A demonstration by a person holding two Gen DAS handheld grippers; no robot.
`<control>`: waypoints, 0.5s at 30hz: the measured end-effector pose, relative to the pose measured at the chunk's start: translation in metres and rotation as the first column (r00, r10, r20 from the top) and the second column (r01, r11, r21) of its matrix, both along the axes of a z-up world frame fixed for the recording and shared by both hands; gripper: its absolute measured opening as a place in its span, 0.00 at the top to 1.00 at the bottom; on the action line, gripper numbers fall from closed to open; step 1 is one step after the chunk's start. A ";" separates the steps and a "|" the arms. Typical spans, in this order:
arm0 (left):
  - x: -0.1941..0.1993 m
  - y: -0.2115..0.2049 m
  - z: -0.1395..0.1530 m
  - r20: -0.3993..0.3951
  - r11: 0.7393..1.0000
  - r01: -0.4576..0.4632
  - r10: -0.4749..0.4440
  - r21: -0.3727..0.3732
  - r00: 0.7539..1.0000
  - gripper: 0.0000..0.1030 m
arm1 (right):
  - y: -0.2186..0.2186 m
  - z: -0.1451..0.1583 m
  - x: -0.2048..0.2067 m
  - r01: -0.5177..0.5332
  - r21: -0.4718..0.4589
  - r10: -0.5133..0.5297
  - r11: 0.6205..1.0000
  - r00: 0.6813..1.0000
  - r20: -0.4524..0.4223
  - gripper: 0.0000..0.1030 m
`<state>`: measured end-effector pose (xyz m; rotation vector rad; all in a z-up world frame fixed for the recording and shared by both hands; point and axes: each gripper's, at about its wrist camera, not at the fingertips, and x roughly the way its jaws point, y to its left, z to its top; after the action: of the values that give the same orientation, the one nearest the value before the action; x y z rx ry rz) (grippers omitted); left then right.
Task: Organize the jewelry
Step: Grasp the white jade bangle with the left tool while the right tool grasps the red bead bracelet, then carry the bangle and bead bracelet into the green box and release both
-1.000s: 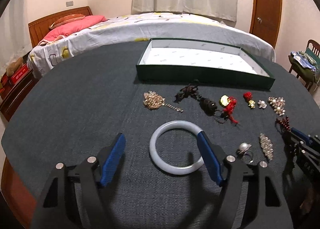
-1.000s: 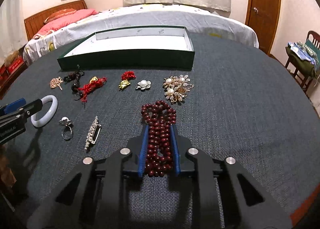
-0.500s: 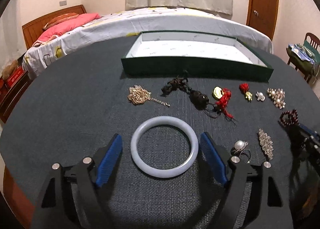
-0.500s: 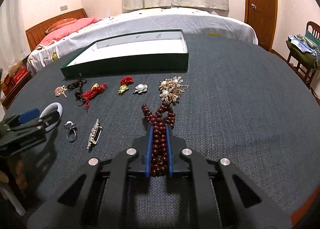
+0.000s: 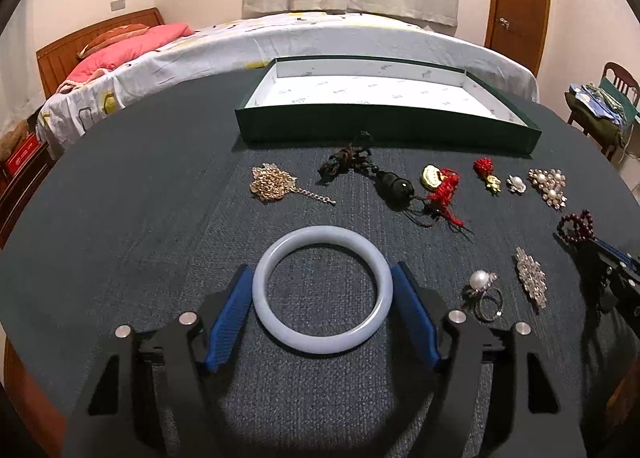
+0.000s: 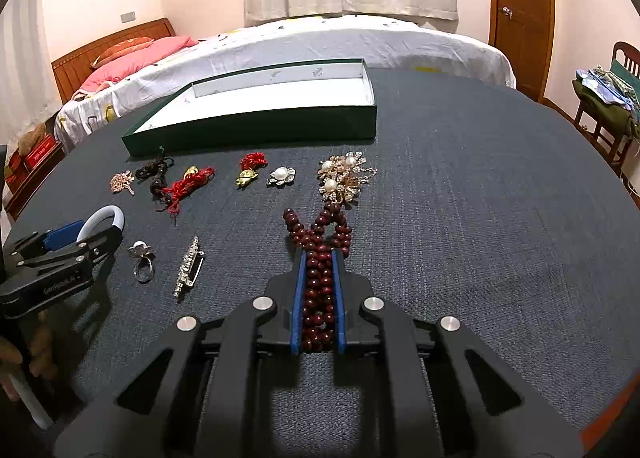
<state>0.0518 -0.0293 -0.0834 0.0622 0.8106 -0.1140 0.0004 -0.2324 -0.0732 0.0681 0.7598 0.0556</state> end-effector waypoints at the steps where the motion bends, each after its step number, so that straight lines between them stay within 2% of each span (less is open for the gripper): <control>1: -0.001 0.000 0.000 0.001 1.000 0.007 -0.007 0.000 1.000 0.33 | 0.000 0.000 0.000 0.000 0.000 0.000 1.000 1.000 0.000 0.88; 6: -0.005 -0.003 0.000 0.011 1.000 0.028 -0.029 0.004 1.000 0.33 | 0.000 0.000 0.000 -0.003 -0.001 0.003 1.000 1.000 0.001 0.88; 15: -0.009 0.001 0.007 0.048 1.000 -0.008 0.007 0.028 0.999 0.33 | 0.001 0.003 -0.003 -0.005 0.001 0.005 1.000 1.000 0.013 0.88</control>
<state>0.0423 -0.0285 -0.0760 0.0880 0.7650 -0.0934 -0.0023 -0.2311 -0.0698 0.0668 0.7468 0.0616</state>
